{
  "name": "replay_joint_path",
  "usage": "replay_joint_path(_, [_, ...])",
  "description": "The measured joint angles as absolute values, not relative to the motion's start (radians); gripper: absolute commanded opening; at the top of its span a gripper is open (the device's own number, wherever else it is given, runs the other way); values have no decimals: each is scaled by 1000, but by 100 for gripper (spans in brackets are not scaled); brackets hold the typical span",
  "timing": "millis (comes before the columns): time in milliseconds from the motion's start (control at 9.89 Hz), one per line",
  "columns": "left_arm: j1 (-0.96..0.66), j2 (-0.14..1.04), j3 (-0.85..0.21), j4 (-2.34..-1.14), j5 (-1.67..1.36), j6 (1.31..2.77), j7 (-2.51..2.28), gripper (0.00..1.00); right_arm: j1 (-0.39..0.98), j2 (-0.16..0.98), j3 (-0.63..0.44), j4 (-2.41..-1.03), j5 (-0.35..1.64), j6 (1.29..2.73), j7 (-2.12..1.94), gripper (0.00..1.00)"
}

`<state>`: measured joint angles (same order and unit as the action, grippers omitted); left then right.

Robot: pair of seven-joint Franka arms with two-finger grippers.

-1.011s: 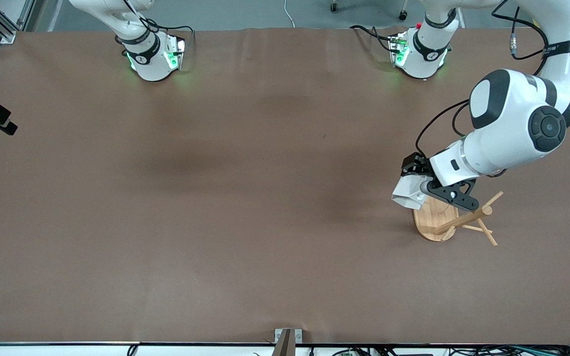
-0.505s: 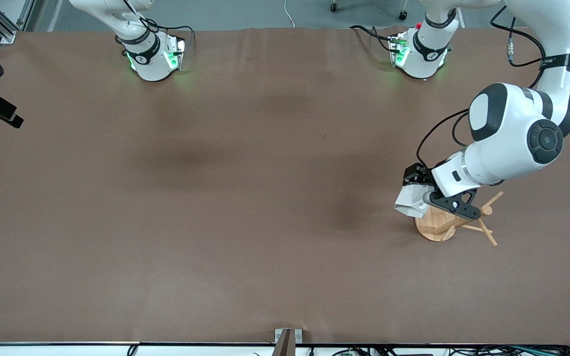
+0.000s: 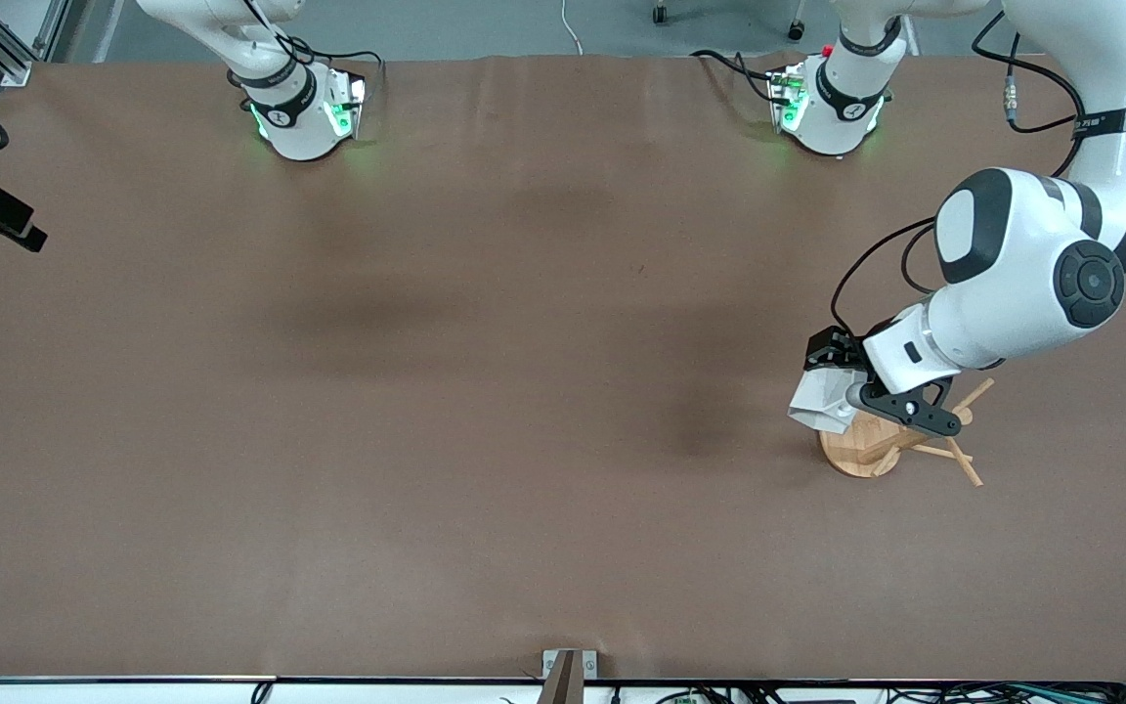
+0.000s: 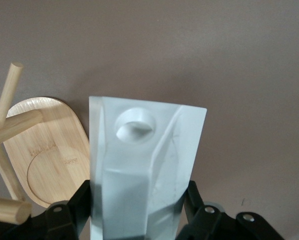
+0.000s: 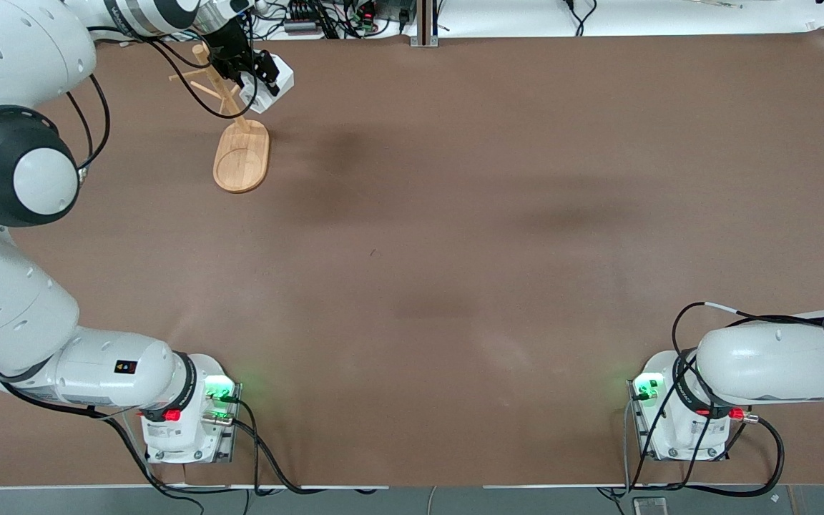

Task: Hang cup on rack
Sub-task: 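Lower the cup with the left gripper, aligning its handle hole with a peg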

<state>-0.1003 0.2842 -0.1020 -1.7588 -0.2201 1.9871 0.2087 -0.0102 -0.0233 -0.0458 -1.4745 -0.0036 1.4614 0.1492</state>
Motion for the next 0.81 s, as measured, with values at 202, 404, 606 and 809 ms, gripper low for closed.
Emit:
replay_joint_path(202, [-100, 288, -94, -1759, -220, 1987, 209, 2, -10, -23, -46, -1475, -4, 1461, 148, 100])
replay_joint_path(404, [-99, 289, -83, -1759, -220, 1987, 209, 2, -10, -23, -46, -1475, -4, 1461, 148, 100])
replay_joint_path(606, [-99, 289, -80, -1758, -220, 1987, 209, 2, -10, -23, -46, -1475, -4, 1460, 147, 100])
replay_joint_path(809, [-99, 289, -75, -1754, -219, 1987, 210, 2, -10, -23, -46, -1475, -4, 1461, 147, 100])
